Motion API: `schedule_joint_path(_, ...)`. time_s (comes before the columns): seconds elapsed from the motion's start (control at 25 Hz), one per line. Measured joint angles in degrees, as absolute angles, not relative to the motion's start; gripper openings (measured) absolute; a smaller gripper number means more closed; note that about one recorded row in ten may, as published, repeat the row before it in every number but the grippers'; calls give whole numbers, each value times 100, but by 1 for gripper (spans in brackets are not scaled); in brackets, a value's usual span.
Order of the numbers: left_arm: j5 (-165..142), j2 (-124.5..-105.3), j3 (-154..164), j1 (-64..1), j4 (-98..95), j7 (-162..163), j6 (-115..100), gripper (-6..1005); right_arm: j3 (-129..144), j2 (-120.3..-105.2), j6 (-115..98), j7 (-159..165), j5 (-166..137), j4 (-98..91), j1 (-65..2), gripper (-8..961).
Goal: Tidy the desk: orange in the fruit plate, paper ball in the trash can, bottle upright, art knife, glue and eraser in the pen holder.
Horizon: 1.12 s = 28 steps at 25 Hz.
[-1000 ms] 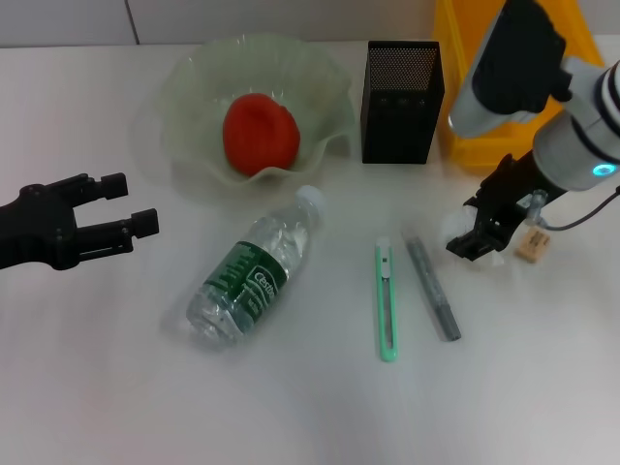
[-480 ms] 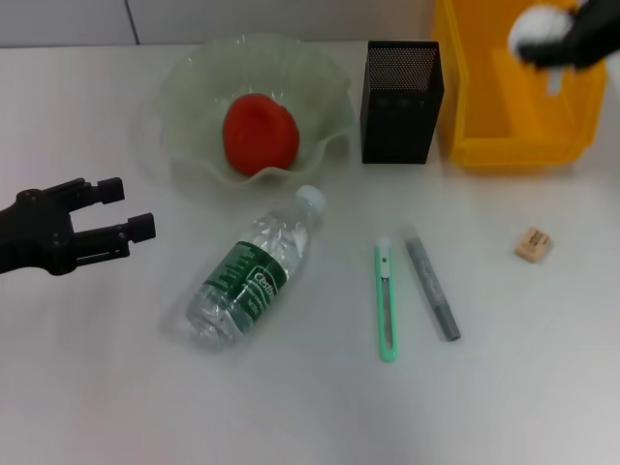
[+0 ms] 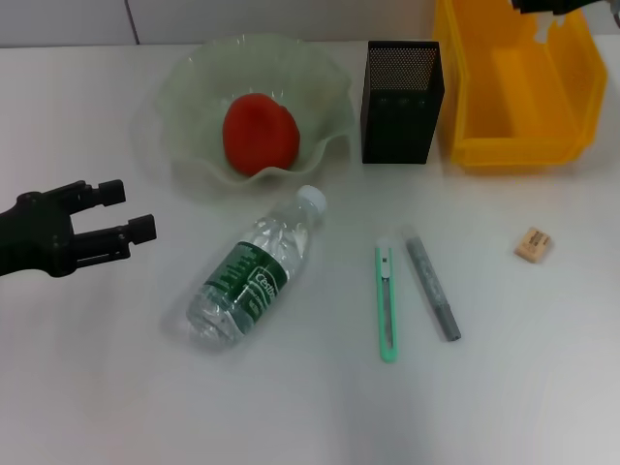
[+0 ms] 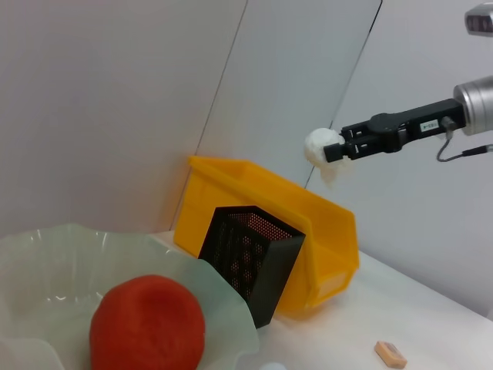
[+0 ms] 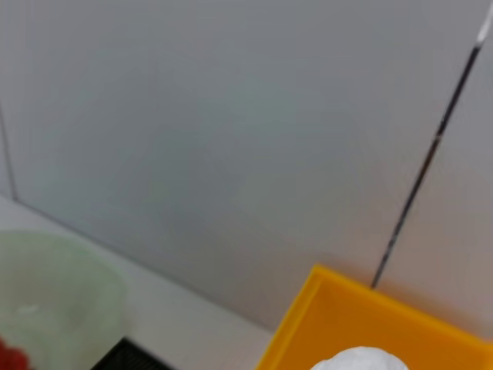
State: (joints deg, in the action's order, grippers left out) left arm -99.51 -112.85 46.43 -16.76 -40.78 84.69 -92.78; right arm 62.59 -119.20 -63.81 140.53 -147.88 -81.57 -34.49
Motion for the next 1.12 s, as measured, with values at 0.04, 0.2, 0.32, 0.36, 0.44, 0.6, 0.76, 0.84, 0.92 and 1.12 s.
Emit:
schedule_joint_path(0.04,-9950,-11285,4641,-1673,-4078,8472,-9278,755,6272,-11930,-6195,13988,-14748,-8137,-3399,651)
schedule_joint_path(0.2,-9953,-11285,4640,-1669,-4078,8488,-9281,750,6305,-11923,-5877,13907,-14488,-8073,-3243,682)
schedule_joint_path(0.32,-9956,-11285,4641,-1669,-4077,8493,-9281,747,6262,-11918,-5847,13689,-14065,-8083,-3086,716)
schedule_joint_path(0.36,-9968,-11285,4640,-1669,-4073,8516,-9282,746,6262,-11918,-5847,13689,-14065,-8083,-3086,727)
schedule_joint_path(0.44,-9978,-11277,4667,-1693,-4092,8798,-9297,743,6233,-11912,-5919,13497,-13668,-8141,-2927,750)
schedule_joint_path(0.6,-10018,-11248,4714,-1771,-4292,9490,-9305,739,5984,-11899,-6639,12528,-12310,-8244,-2453,748)
schedule_joint_path(0.76,-10585,-11367,4765,-1954,-5179,10768,-9315,734,5450,-11896,-8435,10986,-11052,-7898,-2003,748)
schedule_joint_path(0.84,-10768,-11406,4774,-2035,-5377,11016,-9327,732,5178,-11898,-9269,10259,-10846,-7497,-1863,749)
schedule_joint_path(0.92,-11305,-11522,4812,-2232,-5793,11579,-9358,730,4931,-11900,-9747,9694,-10827,-6963,-1798,749)
schedule_joint_path(1.12,-12327,-11742,4946,-2785,-6345,12608,-9361,724,4564,-11804,-9886,8630,-10855,-5557,-1787,750)
